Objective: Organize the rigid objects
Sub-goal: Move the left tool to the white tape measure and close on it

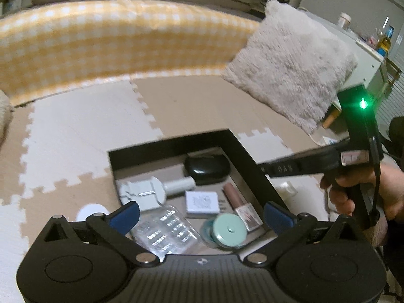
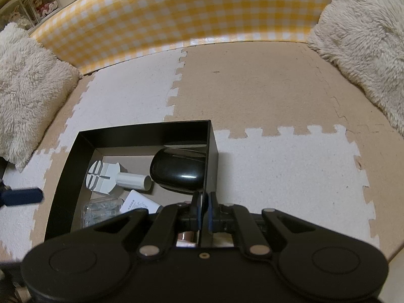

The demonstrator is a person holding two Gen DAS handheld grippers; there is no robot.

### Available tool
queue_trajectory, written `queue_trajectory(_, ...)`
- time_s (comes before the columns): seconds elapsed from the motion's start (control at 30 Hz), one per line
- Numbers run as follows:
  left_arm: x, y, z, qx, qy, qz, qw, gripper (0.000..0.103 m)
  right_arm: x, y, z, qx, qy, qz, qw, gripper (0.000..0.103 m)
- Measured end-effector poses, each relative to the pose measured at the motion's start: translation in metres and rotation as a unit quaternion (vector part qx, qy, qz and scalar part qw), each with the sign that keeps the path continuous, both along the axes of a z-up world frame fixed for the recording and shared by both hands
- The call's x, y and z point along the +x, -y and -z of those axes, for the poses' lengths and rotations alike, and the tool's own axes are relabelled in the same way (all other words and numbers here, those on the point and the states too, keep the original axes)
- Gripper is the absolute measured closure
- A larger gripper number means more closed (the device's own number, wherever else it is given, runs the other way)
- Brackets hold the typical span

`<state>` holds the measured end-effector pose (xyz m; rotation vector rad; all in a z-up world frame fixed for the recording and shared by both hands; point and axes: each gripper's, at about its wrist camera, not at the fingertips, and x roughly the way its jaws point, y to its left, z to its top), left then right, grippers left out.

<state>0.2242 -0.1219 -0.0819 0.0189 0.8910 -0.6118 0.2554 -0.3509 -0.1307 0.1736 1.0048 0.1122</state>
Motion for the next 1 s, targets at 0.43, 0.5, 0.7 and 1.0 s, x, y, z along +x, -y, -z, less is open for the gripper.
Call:
queue_trajectory(0.43, 0.018, -0.064, -0.032, 0.017, 0.066, -0.097, 0.9929, 0.0, 0.0, 0.001, 0.0, -0.001, 0.0, -0.001, 1.0, 0.097)
queue_trajectory(0.5, 0.021, -0.071, -0.031, 0.03, 0.072, -0.104, 0.9914, 0.0, 0.0, 0.001, 0.0, -0.001, 0.0, -0.001, 1.0, 0.097)
queue_trajectory(0.7, 0.028, -0.086, -0.014, 0.069, 0.077, -0.085, 0.991, 0.0, 0.0, 0.0, 0.0, -0.001, 0.0, -0.001, 1.0, 0.097)
queue_trajectory(1.0, 0.035, -0.098, 0.027, 0.09, 0.045, 0.013, 0.9948, 0.0, 0.0, 0.0, 0.0, -0.001, 0.0, -0.001, 1.0, 0.097)
